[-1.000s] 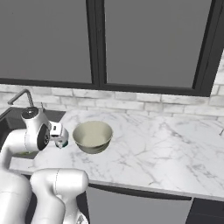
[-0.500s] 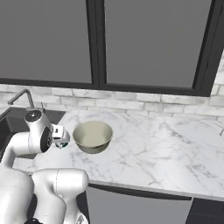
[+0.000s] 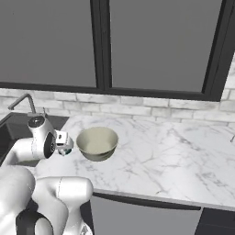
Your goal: Clear the mugs and bowl far away from the sink.
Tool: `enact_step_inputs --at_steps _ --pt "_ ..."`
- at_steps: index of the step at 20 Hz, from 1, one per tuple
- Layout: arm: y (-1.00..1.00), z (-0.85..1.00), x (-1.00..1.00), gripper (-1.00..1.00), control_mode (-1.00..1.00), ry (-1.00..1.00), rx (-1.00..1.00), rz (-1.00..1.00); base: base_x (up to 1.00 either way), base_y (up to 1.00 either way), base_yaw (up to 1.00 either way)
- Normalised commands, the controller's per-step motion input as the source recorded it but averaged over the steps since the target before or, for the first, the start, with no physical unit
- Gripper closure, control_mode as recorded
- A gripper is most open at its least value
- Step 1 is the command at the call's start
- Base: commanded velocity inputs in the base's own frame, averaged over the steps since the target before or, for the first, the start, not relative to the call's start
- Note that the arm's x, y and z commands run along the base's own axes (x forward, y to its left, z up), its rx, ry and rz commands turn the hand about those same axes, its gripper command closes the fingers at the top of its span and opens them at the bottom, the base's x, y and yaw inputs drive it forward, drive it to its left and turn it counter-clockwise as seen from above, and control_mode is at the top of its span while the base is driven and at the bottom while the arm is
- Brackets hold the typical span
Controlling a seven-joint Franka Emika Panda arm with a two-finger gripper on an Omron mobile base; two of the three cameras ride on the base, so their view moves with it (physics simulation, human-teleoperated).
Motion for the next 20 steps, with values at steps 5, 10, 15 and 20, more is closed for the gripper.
enact_step_inputs --at_steps 5,10,15,20 --pt "0.0 -0.37 0.25 -1.0 -1.0 0.0 0.0 0.0 0.0 0.0 0.0" --pt "0.0 -0.38 0.18 -1.0 -1.0 0.0 0.01 0.0 0.0 0.0 0.0" --pt "0.0 -0.34 0.22 -1.0 -1.0 0.0 0.01 0.0 0.0 0.0 0.0" --pt "0.0 -0.33 0.14 1.0 -1.0 0.0 0.02 0.0 0.0 0.0 0.0"
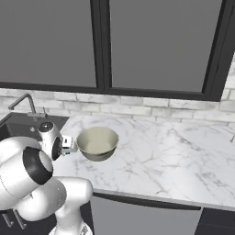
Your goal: Clear the mugs and bowl far away from the sink.
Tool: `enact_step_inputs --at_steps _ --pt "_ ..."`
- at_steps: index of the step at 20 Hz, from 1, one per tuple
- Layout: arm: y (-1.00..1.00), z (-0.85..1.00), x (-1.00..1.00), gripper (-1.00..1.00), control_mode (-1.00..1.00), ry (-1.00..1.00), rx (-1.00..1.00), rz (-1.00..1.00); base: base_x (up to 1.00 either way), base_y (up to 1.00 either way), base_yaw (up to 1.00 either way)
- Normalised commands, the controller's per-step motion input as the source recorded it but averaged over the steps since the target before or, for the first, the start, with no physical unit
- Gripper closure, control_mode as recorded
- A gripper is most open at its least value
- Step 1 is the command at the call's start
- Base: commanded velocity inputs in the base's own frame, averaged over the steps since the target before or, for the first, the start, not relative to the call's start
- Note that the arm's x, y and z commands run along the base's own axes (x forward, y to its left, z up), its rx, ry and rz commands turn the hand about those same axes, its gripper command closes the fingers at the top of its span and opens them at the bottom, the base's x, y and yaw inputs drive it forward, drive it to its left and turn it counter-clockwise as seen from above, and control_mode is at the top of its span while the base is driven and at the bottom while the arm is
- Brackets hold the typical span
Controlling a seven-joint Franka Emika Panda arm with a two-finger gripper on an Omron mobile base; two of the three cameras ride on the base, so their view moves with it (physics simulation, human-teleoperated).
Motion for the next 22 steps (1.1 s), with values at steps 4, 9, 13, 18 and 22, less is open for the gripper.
enact_step_inputs --at_steps 4,9,13,18,22 --pt "0.0 -0.26 0.12 1.0 -1.0 0.0 0.01 0.0 0.0 0.0 0.0" --pt "0.0 -0.23 0.09 1.0 -1.0 0.0 0.0 0.0 0.0 0.0 0.0" --pt "0.0 0.16 -0.09 1.0 -1.0 0.0 0.0 -0.01 0.0 0.0 0.0" --pt "0.0 0.99 -0.56 1.0 -1.0 -0.04 0.0 -0.08 0.0 0.0 0.0" --pt "-0.05 1.0 -0.5 1.0 -1.0 -0.07 -0.02 -0.09 0.0 0.0 0.0"
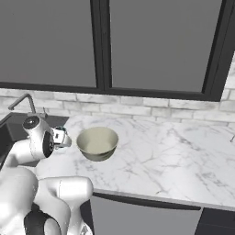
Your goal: Clear the mugs and bowl far away from the sink.
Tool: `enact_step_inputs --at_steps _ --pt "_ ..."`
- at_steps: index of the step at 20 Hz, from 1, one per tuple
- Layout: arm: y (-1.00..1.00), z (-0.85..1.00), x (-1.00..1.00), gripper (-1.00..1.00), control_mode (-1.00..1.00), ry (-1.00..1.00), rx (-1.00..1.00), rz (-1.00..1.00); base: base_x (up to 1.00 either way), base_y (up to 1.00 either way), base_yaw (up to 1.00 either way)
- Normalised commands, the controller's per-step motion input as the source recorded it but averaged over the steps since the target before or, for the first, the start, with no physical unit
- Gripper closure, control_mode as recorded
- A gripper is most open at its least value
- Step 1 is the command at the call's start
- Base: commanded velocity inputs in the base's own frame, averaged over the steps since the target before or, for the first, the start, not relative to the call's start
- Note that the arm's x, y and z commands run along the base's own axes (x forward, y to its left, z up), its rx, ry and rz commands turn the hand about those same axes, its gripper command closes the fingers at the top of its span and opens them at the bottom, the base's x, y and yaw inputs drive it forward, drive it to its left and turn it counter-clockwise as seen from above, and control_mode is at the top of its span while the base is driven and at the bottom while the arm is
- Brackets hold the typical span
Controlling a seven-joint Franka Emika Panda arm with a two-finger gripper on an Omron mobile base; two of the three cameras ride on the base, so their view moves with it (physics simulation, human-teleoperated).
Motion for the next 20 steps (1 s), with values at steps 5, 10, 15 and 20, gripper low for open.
enact_step_inputs --at_steps 5,10,15,20 --pt "-0.19 1.0 -0.47 1.0 -1.0 -0.05 -0.03 -0.1 0.0 0.0 0.0" --pt "-0.27 1.0 -0.44 1.0 -1.0 0.01 0.0 -0.11 0.0 0.0 0.0" --pt "-0.3 1.0 -0.48 1.0 -1.0 0.18 0.07 -0.17 0.0 0.0 0.0" --pt "-0.21 1.0 -0.51 1.0 -1.0 0.11 0.06 -0.15 0.0 0.0 0.0"
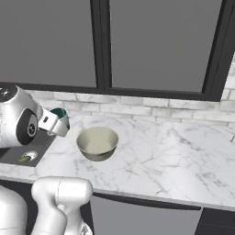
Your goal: Clear the mugs and bowl far away from the sink.
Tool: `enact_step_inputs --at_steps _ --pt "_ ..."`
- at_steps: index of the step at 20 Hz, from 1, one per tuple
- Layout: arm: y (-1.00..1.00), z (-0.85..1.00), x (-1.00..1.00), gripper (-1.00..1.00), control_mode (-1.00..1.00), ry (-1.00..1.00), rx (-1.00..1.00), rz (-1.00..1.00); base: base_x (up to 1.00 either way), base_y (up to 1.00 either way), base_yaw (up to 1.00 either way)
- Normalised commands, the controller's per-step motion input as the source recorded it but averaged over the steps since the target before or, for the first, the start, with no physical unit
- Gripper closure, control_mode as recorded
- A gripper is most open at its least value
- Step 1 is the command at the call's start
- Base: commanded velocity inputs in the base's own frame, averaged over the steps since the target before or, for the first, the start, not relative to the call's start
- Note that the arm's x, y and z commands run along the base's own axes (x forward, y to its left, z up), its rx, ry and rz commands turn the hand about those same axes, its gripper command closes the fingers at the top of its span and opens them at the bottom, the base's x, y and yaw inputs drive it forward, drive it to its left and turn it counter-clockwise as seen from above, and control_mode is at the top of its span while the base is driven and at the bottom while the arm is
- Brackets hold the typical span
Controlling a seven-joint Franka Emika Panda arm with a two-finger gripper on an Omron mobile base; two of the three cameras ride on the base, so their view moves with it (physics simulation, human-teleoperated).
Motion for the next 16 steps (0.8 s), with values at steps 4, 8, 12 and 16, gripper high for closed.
enact_step_inputs --at_steps 4,8,12,16 --pt "-0.37 1.0 -0.97 1.0 -1.0 0.01 0.07 -0.1 0.0 0.0 0.0" --pt "-0.31 0.55 -0.88 1.0 -1.0 -0.15 0.04 -0.03 0.0 0.0 0.0" --pt "-0.57 0.0 -0.32 1.0 -1.0 -0.05 0.02 0.0 0.0 0.0 0.0" --pt "-0.49 0.09 -0.5 1.0 -1.0 -0.04 -0.01 0.06 0.0 0.0 0.0"
